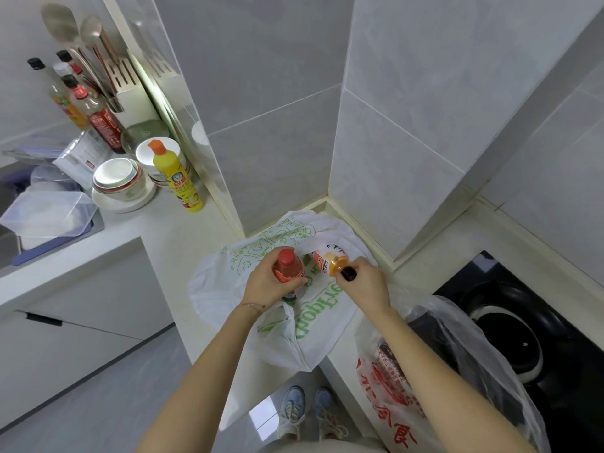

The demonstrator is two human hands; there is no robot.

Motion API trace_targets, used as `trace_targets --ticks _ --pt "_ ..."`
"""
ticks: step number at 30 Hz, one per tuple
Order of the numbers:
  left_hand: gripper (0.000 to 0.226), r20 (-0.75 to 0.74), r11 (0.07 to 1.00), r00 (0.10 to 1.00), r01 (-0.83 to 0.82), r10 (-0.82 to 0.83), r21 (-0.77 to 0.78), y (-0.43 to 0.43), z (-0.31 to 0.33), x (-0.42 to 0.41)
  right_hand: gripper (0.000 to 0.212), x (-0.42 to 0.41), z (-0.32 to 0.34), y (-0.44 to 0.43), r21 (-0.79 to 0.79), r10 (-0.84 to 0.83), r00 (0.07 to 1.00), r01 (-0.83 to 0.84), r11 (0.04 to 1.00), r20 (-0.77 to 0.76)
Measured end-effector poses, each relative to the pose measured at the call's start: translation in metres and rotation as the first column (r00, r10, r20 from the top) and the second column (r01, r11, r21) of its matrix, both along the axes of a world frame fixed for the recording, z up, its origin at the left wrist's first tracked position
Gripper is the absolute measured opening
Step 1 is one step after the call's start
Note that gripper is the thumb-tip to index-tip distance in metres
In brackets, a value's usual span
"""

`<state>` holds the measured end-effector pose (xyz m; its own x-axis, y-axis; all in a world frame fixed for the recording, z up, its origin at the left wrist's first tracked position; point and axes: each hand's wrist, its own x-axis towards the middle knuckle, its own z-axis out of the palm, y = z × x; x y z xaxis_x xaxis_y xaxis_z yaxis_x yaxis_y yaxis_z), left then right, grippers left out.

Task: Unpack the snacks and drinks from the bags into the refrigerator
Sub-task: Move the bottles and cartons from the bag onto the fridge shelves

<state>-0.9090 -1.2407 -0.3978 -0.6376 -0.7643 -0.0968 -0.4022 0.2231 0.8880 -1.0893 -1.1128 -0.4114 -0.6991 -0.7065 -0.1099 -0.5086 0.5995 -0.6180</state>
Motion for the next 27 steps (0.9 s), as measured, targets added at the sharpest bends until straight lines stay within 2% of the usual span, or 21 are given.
trace_targets --ticks 5,12,15,18,23,27 --pt "0.065 0.008 1.000 1.000 -0.010 0.010 -0.006 0.001 0.001 0.000 0.031 -0.001 0.021 -0.016 -0.186 0.036 0.989 -0.062 0.981 -0.141" --pt "0.065 0.018 1.000 1.000 -0.016 0.016 -0.001 0.001 0.002 0.000 0.021 0.009 0.042 -0.025 -0.354 0.124 0.978 -0.177 0.918 -0.166" --pt "0.064 0.020 1.000 1.000 -0.010 0.010 -0.005 0.002 0.003 -0.001 0.022 0.010 0.040 -0.031 -0.400 0.148 0.988 -0.155 0.903 -0.048" --pt "0.065 0.023 1.000 1.000 -0.006 0.007 -0.009 0.002 0.002 0.000 0.036 0.008 0.032 -0.040 -0.380 0.194 0.974 -0.137 0.915 0.115" --pt "0.062 -0.017 1.000 0.999 0.027 -0.027 0.013 0.000 0.001 0.001 0.062 0.012 0.021 -0.054 -0.314 0.324 0.915 -0.242 0.918 0.242" --pt "0.068 0.003 0.998 0.998 0.066 -0.066 0.001 -0.001 -0.003 0.004 0.061 0.013 0.019 -0.063 -0.346 0.269 0.907 -0.151 0.926 0.323"
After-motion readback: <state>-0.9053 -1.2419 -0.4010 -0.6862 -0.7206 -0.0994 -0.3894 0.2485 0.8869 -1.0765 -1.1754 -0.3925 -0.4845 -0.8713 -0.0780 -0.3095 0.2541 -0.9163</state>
